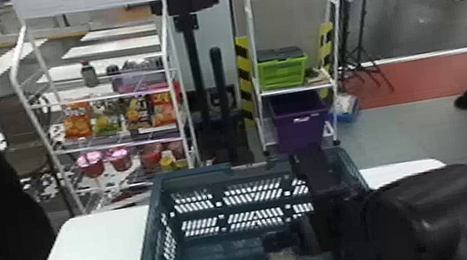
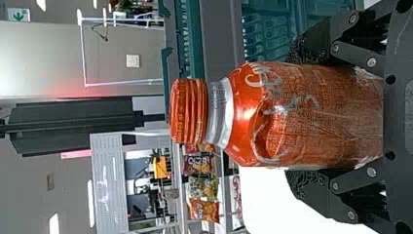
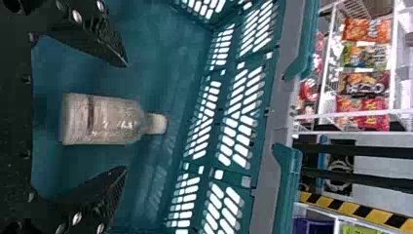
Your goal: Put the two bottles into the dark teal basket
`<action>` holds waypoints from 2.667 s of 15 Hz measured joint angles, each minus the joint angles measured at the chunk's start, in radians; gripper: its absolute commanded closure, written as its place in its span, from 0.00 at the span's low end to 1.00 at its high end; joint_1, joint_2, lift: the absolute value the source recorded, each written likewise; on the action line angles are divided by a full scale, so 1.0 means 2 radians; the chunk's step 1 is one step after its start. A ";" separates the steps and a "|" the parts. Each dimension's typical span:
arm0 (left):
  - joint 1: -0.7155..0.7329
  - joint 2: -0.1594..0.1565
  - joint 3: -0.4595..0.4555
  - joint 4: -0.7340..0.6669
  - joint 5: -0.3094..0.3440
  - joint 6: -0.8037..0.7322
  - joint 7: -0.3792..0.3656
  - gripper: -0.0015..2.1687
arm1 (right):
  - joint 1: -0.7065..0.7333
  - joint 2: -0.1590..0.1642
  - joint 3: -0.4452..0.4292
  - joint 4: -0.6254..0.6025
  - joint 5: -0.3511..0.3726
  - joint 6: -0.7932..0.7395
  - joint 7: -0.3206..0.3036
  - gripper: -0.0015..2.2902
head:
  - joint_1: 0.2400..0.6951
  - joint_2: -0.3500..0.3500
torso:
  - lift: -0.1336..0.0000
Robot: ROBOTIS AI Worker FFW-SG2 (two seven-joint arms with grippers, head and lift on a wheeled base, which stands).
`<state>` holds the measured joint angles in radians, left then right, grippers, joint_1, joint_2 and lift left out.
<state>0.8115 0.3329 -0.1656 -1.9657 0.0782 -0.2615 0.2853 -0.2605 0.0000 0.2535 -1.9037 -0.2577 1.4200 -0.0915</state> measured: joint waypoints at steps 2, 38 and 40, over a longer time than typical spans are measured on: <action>-0.001 0.000 0.000 0.000 0.000 0.000 0.000 0.88 | 0.013 0.000 0.001 -0.020 0.001 -0.052 0.005 0.01 | 0.57 0.50 | 1.00; -0.068 -0.030 0.113 -0.283 0.025 0.277 -0.098 0.88 | 0.663 -0.056 -0.095 -0.112 0.042 -0.936 0.058 0.01 | 0.57 0.50 | 1.00; -0.100 -0.033 0.104 -0.284 0.025 0.280 -0.135 0.88 | 0.668 -0.055 -0.095 -0.109 0.045 -0.939 0.058 0.01 | 0.57 0.50 | 1.00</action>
<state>0.6117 0.2672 0.0415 -2.5335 0.1275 0.2992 0.0156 1.0756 -0.1101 0.0643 -2.1226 -0.1677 -0.4585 0.0245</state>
